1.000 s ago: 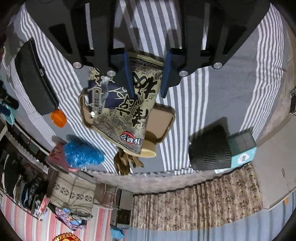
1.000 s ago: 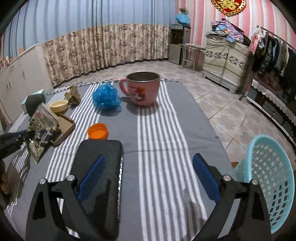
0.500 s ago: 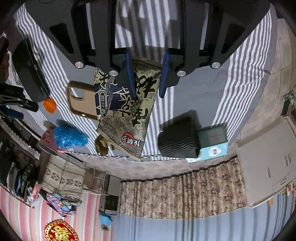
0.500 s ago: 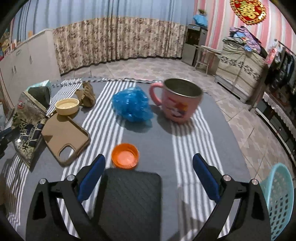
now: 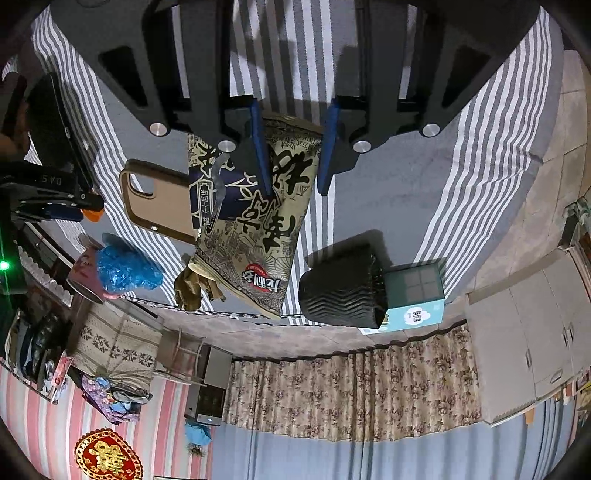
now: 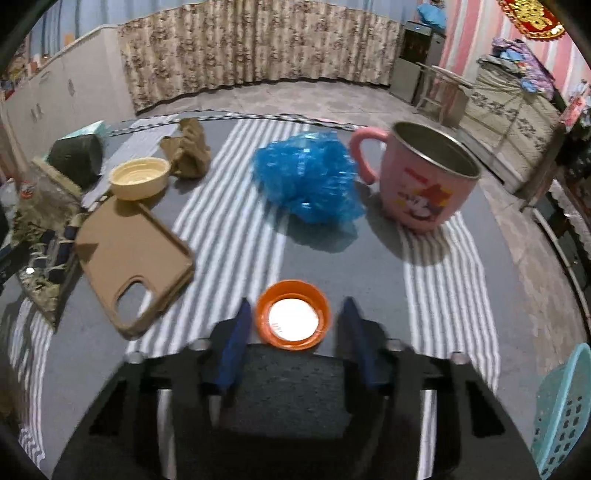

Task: Collect trash
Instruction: 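Grasp the orange lid with the right tool while the left holds the snack bag, then carry both over the basket while the left tool drops the snack bag inside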

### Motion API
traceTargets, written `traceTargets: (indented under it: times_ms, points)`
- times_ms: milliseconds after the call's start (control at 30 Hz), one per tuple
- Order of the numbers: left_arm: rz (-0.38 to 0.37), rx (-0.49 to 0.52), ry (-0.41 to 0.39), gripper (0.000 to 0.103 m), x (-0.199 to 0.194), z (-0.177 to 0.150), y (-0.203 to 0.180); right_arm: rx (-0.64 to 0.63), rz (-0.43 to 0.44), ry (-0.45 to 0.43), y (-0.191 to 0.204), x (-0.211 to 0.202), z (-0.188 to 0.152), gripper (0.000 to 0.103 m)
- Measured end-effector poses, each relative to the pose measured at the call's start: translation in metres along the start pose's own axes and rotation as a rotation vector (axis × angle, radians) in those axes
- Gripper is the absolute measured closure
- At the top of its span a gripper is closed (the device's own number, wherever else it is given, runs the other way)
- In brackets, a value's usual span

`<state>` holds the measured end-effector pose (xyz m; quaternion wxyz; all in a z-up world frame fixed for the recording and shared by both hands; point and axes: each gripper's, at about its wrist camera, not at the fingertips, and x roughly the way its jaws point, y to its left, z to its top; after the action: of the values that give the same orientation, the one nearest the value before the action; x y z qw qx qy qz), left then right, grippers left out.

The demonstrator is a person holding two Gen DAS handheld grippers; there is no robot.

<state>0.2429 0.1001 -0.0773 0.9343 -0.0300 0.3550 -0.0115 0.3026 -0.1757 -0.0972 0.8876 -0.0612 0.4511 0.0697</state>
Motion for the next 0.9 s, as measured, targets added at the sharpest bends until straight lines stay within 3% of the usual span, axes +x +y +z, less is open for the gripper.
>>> traceTargets:
  times_ms: [100, 200, 367, 500, 900]
  points:
    - [0.006, 0.004, -0.004, 0.079, -0.001, 0.001, -0.003, -0.006, 0.010, -0.009, 0.001, -0.002, -0.002, 0.063]
    - [0.013, -0.003, -0.008, 0.079, -0.006, 0.003, -0.005, 0.020, 0.018, -0.076, -0.006, -0.018, -0.005, 0.063]
    - [0.008, 0.006, -0.043, 0.079, -0.025, 0.014, -0.015, 0.066, 0.005, -0.193, -0.029, -0.068, -0.014, 0.063]
    - [-0.004, 0.052, -0.089, 0.079, -0.044, 0.023, -0.039, 0.092, -0.017, -0.238, -0.059, -0.098, -0.024, 0.063]
    - [-0.154, 0.147, -0.144, 0.079, -0.077, 0.023, -0.154, 0.215, -0.239, -0.277, -0.180, -0.168, -0.110, 0.063]
